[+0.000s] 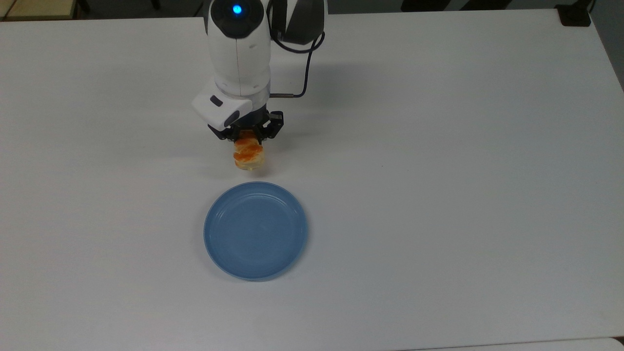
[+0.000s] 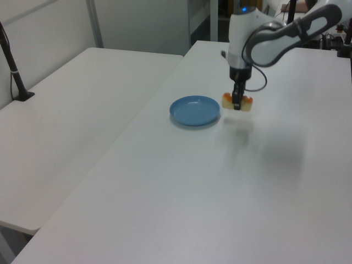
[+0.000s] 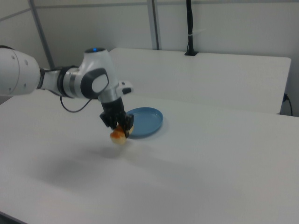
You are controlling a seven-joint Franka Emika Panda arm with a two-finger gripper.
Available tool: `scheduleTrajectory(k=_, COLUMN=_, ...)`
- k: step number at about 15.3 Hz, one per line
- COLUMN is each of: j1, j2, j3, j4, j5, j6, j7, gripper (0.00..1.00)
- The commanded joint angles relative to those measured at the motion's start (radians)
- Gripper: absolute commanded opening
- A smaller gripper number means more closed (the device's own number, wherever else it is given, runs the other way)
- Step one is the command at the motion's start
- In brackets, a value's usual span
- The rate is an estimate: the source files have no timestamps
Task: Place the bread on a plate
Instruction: 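Lift the bread roll and carry it over the blue plate, then lower the bread roll onto the plate and open the gripper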
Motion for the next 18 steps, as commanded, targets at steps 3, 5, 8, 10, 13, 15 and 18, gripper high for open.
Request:
scheduleTrajectory(k=3, j1=0.003, j2=0.085, j3=-0.008, j4=0.213, j5=0.006, j6=-0.088, j7=-0.020, gripper=0.45)
scheduleTrajectory(k=5, j1=0.002, j2=0.154, j3=-0.008, j4=0.303, j5=0.012, j6=-0.102, j7=-0.018, gripper=0.45)
scheduleTrajectory(k=8, j1=0.000, j2=0.245, j3=-0.011, j4=0.403, j5=0.019, j6=-0.105, j7=-0.015, gripper=0.46)
scheduleTrajectory(k=10, j1=0.000, j2=0.306, j3=-0.011, j4=0.466, j5=0.019, j6=-0.105, j7=-0.002, gripper=0.46)
scheduleTrajectory(k=13, j1=0.006, j2=0.377, j3=-0.013, j4=0.538, j5=0.019, j6=-0.103, j7=0.044, gripper=0.47)
scheduleTrajectory(k=15, j1=0.009, j2=0.406, j3=-0.011, j4=0.578, j5=0.019, j6=-0.103, j7=0.072, gripper=0.47)
scheduleTrajectory(k=18, j1=0.011, j2=0.435, j3=-0.011, j4=0.623, j5=0.019, j6=-0.105, j7=0.097, gripper=0.48)
